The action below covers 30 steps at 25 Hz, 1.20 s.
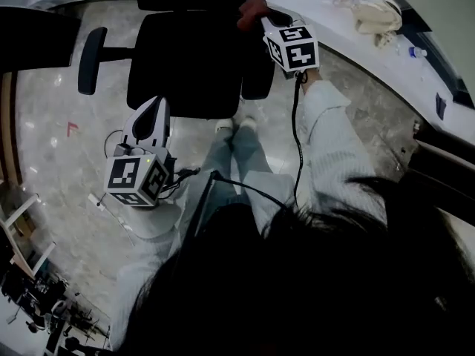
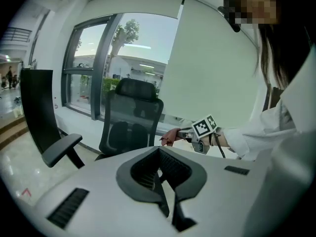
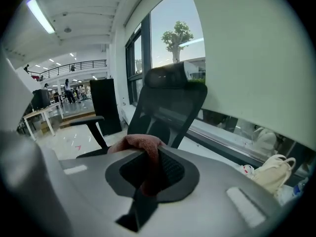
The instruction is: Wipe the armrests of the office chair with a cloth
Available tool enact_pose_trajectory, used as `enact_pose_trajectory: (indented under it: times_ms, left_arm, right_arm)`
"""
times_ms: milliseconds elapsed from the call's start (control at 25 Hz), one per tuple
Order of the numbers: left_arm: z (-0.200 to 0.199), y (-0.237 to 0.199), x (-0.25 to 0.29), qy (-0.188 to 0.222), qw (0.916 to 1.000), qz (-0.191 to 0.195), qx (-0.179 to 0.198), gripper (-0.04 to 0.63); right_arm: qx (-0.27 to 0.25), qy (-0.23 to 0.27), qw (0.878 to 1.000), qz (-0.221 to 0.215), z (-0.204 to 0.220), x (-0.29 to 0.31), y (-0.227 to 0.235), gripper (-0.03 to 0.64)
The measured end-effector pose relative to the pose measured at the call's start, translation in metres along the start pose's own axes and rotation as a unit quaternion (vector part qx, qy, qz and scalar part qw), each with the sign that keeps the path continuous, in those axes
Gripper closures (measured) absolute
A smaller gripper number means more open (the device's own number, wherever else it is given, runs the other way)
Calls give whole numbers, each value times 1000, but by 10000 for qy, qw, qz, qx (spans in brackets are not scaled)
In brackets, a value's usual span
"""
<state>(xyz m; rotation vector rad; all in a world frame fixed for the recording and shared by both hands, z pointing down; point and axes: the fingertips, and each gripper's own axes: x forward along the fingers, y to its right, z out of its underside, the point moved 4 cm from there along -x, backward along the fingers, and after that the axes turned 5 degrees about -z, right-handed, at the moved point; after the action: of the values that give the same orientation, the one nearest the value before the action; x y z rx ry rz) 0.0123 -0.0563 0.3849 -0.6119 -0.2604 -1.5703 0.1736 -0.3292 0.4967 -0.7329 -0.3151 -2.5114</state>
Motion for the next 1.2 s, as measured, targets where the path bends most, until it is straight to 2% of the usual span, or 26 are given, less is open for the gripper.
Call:
enact_pose_trajectory:
  times_ms: [80,200,280,440,640,960,1200]
  left_arm:
    - [0,-13,-1,20,9998,-176,-77,592]
    - [-1,-22,-2,100,9995,-270,-147,592]
    - [-1,-23,2,106,9996,-229,-153,592]
    - [-2,-13,17,84,9999,-32,-142,592]
    - [-8,4,31,122,9998,172,32,592]
    - [-17,28,32,246,9986,422,201,592]
    - [0,30,14,174,9991,341,157,592]
  right_arm:
    - [-119,-428,9990,-39,23,21,-1,589]
    - [-333,-1258,9914,-165,67,29,-8,591]
    - [-297,-1491,9876,-381,89,25,-17,590]
    - [-298,-1554,9845,-755,108,3,-38,590]
    - [20,-1591,9807,-1132,124,-34,-75,590]
    - [428,-1596,9784,-1243,155,-102,-135,589]
    - [519,-1539,9792,-1216,160,-110,-133,589]
